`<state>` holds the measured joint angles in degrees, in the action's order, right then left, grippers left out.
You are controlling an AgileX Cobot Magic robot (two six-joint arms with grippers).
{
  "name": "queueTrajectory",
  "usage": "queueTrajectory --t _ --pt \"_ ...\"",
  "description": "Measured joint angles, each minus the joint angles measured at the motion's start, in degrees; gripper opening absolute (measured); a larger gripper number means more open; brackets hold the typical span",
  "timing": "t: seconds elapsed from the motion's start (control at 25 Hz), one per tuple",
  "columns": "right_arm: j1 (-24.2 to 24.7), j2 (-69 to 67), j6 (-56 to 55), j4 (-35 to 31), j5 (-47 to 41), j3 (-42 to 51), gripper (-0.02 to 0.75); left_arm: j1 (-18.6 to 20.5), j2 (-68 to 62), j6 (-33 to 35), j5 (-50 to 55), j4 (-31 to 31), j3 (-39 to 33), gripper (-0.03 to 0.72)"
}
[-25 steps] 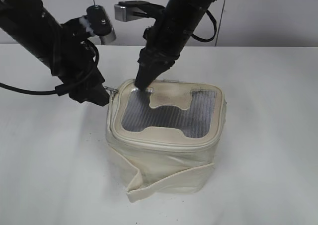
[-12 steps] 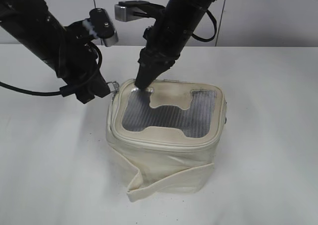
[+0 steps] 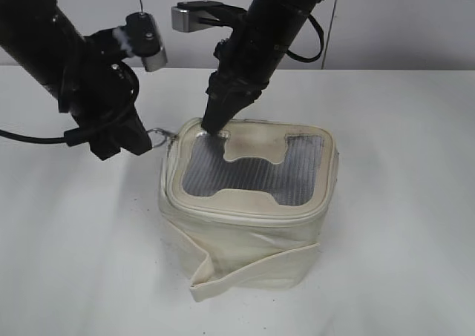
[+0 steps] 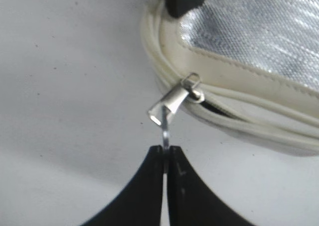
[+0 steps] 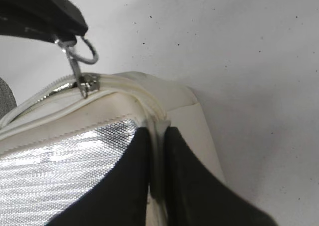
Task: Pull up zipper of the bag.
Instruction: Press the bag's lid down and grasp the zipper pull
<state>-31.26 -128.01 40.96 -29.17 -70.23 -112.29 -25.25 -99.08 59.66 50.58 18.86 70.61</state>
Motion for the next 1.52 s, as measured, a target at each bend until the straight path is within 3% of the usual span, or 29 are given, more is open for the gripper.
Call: queueTrajectory --t 0.48,0.76,1.0,1.52 --pt "0.0 0.1 -0.8 0.2 -0.2 0.0 0.063 -0.3 0.0 -6.1 7.7 -1.5 0.1 -0.003" --pt "0.0 0.1 -2.0 0.4 -0.3 0.0 0.062 -5.0 0.0 -9.8 8.1 -6.6 0.6 -0.003" --pt "-0.2 0.1 -2.9 0.8 -0.3 0.0 0.061 -5.5 0.1 -14.3 10.1 -9.8 0.7 -0.003" --pt "0.0 0.1 -4.5 0.5 -0.3 0.0 0.059 -6.0 5.5 -16.6 13.4 -7.2 -4.3 -0.003"
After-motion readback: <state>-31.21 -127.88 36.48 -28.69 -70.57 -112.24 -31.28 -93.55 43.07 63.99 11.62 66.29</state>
